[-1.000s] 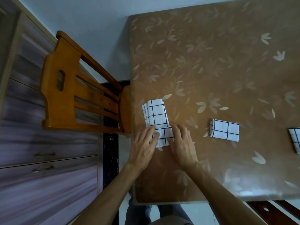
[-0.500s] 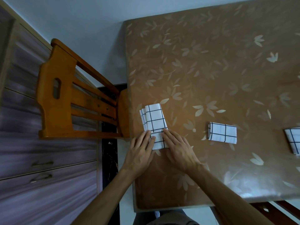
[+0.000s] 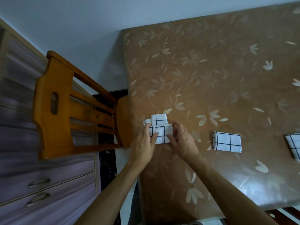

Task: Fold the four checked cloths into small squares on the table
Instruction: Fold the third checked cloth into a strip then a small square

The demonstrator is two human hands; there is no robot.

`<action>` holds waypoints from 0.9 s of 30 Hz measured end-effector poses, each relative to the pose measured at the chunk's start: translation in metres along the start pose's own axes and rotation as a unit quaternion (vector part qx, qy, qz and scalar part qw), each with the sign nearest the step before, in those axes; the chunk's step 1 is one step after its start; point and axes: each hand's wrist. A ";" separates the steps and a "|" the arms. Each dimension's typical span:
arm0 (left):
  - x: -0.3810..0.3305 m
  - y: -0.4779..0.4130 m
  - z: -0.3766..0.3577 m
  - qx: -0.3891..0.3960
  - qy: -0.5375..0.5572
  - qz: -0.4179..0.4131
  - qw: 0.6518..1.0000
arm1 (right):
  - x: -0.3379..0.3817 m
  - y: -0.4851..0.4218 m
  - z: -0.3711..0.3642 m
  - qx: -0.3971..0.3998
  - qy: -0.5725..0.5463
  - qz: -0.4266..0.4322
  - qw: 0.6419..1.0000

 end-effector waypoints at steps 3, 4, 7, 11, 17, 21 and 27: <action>0.010 -0.007 -0.008 -0.037 -0.094 -0.090 0.991 | 0.002 0.000 -0.007 -0.001 0.044 -0.019 0.999; 0.015 -0.007 -0.010 -0.045 -0.118 -0.130 0.983 | 0.002 0.001 -0.009 -0.002 0.054 -0.017 0.998; 0.028 -0.009 -0.016 -0.032 -0.182 -0.252 0.950 | -0.002 0.006 -0.011 -0.001 0.111 0.046 0.993; 0.038 -0.013 -0.018 -0.017 -0.181 -0.297 0.938 | -0.014 0.015 -0.007 0.065 0.178 0.170 0.967; 0.038 -0.018 -0.010 0.046 -0.165 -0.325 0.930 | -0.011 0.011 0.003 0.117 0.181 0.183 0.959; 0.028 -0.024 -0.001 0.061 -0.100 -0.323 0.939 | -0.004 0.001 0.003 0.112 0.159 0.177 0.965; 0.019 -0.040 0.026 0.147 0.065 -0.168 0.973 | 0.000 -0.029 0.011 0.058 0.009 0.102 0.993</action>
Point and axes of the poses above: each hand's wrist, its own y-axis away from the middle knuckle, its own z-axis out of the back of the hand, x = y × z, and after that the axes turned 13 degrees about z, right-handed
